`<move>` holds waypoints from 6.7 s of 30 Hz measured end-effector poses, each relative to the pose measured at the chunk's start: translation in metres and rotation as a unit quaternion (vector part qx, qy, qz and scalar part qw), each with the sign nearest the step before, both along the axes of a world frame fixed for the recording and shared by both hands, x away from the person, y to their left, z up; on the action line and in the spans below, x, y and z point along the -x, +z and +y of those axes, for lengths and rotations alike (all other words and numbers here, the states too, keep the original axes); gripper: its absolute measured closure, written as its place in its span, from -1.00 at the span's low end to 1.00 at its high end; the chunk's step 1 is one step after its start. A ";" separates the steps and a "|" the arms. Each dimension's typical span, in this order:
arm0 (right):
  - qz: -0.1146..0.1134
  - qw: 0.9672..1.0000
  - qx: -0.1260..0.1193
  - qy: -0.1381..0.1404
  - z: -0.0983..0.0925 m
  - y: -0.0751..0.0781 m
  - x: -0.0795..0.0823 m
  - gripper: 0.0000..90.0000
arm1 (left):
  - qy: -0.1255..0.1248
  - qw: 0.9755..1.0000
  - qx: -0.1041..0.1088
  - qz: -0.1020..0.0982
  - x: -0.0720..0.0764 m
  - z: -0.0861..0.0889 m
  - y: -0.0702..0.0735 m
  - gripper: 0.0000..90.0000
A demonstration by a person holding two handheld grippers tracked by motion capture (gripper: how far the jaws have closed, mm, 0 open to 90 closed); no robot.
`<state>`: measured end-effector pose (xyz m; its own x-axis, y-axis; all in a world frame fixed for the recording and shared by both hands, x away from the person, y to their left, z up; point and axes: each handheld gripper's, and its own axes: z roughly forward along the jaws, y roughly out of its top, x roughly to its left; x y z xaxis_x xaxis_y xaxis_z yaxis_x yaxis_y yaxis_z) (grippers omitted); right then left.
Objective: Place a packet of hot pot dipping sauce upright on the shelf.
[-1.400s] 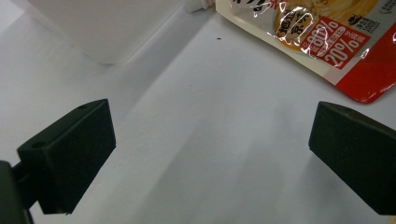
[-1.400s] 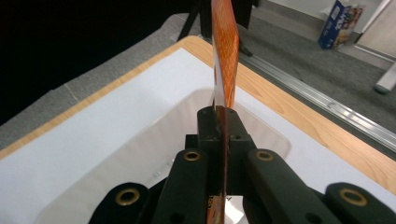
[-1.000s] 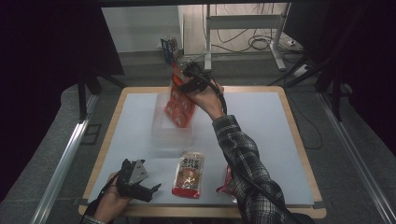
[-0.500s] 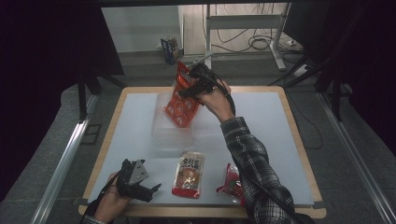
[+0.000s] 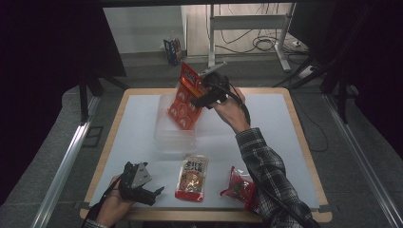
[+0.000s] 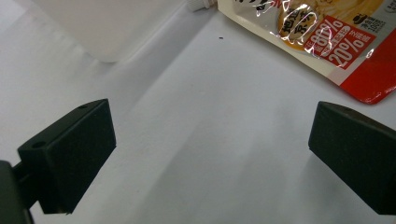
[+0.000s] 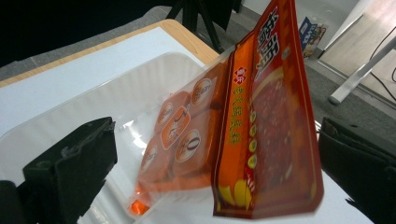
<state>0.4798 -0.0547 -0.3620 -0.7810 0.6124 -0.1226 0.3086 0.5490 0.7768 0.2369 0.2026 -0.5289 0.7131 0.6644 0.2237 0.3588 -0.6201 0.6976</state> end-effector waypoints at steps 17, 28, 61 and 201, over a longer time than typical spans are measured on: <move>0.010 1.000 -0.020 0.018 -0.032 -0.025 0.045 -1.00 | -0.004 1.000 -0.007 0.001 0.000 -0.001 0.000 -0.98; 0.018 0.999 -0.028 0.035 -0.050 -0.045 0.076 -1.00 | -0.005 1.000 -0.009 -0.002 0.000 -0.002 -0.001 -0.98; 0.045 0.996 -0.015 0.069 -0.081 -0.084 0.134 -1.00 | -0.006 1.000 -0.003 -0.001 -0.001 0.000 0.000 -0.98; 0.111 0.993 -0.017 -0.044 -0.165 -0.132 0.181 -0.98 | -0.193 0.976 0.012 0.098 -0.089 -0.161 0.000 1.00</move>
